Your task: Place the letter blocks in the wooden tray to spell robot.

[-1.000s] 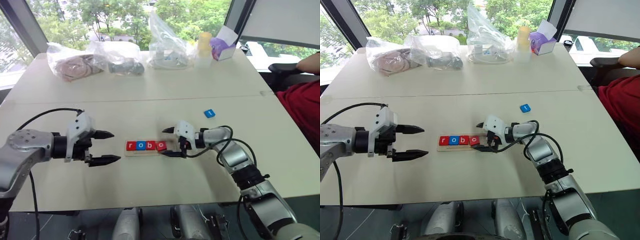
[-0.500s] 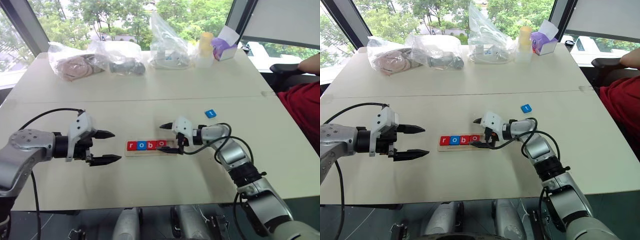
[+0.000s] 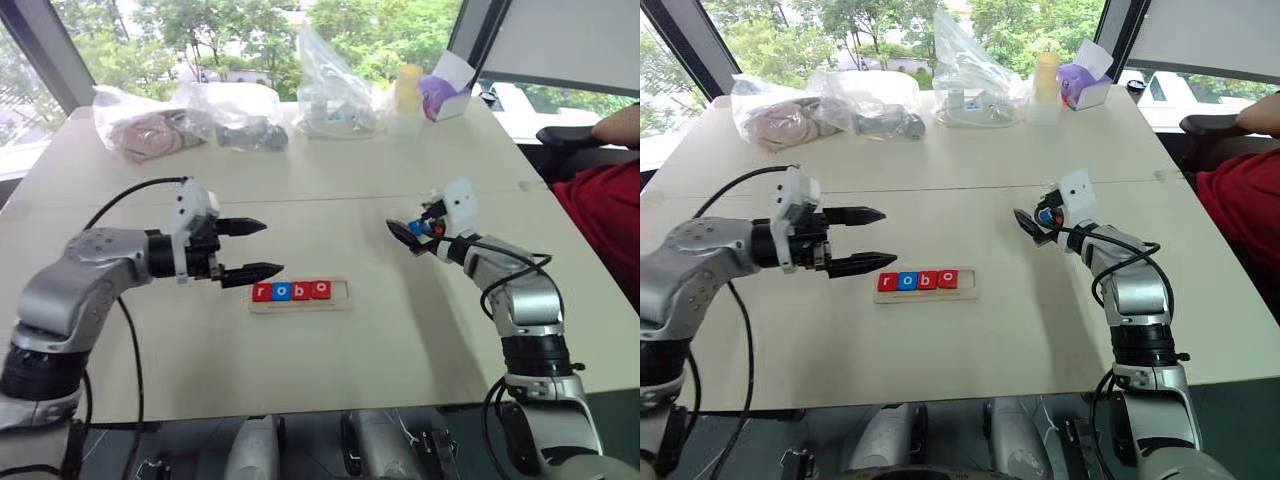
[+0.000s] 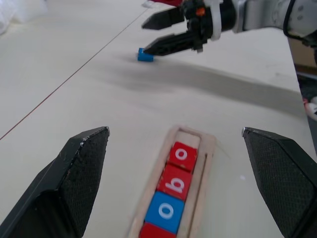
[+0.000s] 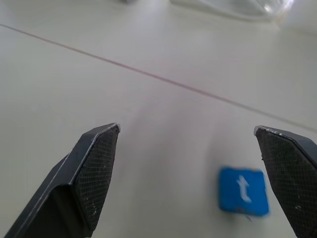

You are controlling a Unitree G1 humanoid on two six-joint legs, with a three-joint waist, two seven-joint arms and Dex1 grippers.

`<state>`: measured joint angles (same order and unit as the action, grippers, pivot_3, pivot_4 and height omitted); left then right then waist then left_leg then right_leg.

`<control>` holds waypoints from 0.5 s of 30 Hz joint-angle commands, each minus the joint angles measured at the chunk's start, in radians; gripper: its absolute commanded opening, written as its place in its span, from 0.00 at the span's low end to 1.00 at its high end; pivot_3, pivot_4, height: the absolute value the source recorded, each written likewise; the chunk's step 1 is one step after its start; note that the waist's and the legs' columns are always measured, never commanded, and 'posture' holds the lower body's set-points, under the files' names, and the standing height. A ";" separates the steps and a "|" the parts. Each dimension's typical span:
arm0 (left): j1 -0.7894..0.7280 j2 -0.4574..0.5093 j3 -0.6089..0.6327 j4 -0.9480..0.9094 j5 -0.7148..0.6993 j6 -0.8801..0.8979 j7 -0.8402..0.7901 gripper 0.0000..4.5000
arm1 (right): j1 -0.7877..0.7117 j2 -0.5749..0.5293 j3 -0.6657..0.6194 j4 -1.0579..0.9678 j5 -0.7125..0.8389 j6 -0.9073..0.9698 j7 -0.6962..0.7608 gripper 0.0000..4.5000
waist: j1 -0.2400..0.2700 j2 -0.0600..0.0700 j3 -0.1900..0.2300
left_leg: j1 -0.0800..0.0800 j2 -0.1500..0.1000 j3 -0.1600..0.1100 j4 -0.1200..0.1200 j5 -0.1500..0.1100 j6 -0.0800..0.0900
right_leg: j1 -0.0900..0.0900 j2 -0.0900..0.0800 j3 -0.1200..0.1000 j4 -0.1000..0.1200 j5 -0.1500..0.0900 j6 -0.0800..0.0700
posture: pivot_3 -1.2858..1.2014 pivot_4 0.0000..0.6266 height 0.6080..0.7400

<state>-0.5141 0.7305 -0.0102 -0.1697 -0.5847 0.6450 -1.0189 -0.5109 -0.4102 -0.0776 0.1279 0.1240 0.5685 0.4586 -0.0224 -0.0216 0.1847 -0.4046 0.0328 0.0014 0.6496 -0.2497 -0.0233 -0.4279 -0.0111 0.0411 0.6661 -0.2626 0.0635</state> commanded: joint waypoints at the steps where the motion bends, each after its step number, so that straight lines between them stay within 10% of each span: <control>1: -0.068 -0.034 -0.025 0.062 0.052 -0.059 0.004 1.00 | -0.039 0.003 0.008 0.096 -0.047 -0.061 -0.061 0.99 | -0.001 0.000 0.000 | 0.000 0.000 0.000 0.000 0.000 0.000 | 0.000 0.000 0.000 0.000 0.000 0.000 | 0.52 0.24 1.00; 9: -0.068 -0.060 -0.074 0.115 0.133 -0.118 -0.025 1.00 | -0.140 0.035 0.032 0.411 -0.093 -0.233 -0.117 0.99 | -0.025 0.000 0.000 | 0.000 0.000 0.002 0.000 0.000 0.000 | 0.000 0.000 0.002 0.000 0.001 0.002 | 0.52 0.24 1.00; 15: -0.016 -0.039 -0.051 0.066 0.133 -0.104 -0.022 1.00 | -0.146 0.041 0.041 0.437 -0.092 -0.250 -0.123 0.48 | -0.020 0.000 0.000 | 0.001 0.000 0.002 0.000 0.000 0.000 | 0.001 -0.001 0.003 0.000 0.002 0.002 | 0.52 0.24 1.00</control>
<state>-0.5239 0.6799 -0.0938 -0.0608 -0.4444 0.5419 -1.0405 -0.6666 -0.3673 -0.0263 0.5576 0.0429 0.3005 0.3589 -0.0424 -0.0218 0.1845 -0.4037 0.0328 0.0032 0.6499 -0.2497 -0.0234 -0.4269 -0.0121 0.0438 0.6659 -0.2610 0.0657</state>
